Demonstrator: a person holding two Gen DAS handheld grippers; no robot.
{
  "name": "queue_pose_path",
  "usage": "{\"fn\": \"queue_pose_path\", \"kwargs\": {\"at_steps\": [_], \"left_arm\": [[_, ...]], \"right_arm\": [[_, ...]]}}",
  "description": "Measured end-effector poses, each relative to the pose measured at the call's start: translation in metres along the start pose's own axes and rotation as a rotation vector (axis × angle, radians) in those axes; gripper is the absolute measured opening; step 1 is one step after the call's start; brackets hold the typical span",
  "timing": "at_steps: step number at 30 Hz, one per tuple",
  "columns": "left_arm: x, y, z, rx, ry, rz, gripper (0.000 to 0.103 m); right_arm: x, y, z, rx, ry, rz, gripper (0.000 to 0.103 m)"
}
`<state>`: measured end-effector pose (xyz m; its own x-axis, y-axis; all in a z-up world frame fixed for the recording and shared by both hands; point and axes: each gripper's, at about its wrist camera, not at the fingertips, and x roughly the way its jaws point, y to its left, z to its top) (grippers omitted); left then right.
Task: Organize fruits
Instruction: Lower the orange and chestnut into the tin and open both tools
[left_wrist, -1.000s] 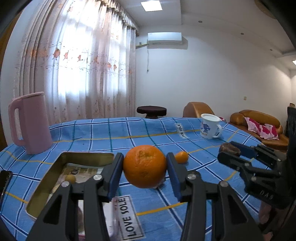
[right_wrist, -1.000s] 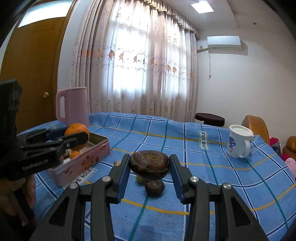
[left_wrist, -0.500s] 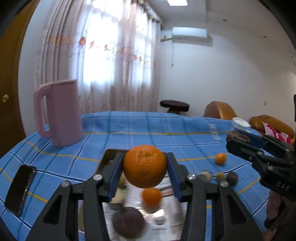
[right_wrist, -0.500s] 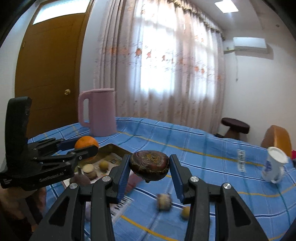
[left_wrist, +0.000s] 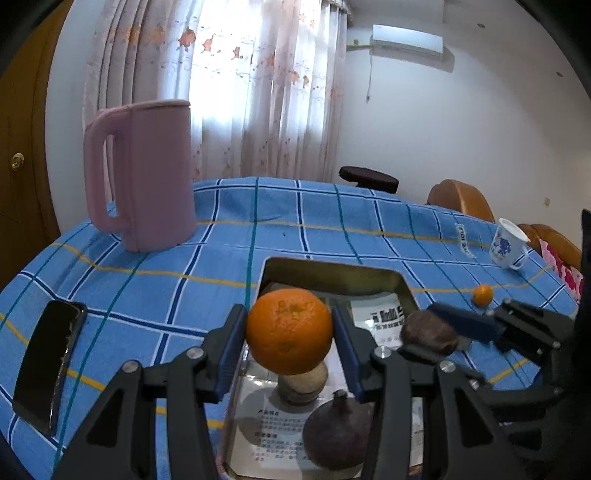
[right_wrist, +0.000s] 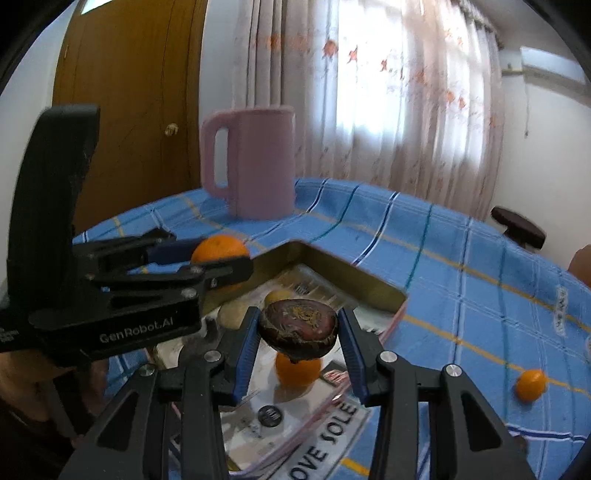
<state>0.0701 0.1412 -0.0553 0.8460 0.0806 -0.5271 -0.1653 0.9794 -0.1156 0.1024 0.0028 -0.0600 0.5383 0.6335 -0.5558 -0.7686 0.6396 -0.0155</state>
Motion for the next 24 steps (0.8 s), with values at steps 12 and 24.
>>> {"fn": "queue_pose_path", "kwargs": {"at_steps": [12,24], "left_arm": [[-0.009,-0.003,-0.004,0.005,-0.022,0.031,0.071],[-0.027,-0.066,0.004,0.055,-0.085,-0.082,0.091]], "right_arm": [[0.013,0.002,-0.008,0.002,0.082,0.026,0.053],[-0.082,-0.094,-0.038,0.134,-0.008,-0.252,0.055]]}}
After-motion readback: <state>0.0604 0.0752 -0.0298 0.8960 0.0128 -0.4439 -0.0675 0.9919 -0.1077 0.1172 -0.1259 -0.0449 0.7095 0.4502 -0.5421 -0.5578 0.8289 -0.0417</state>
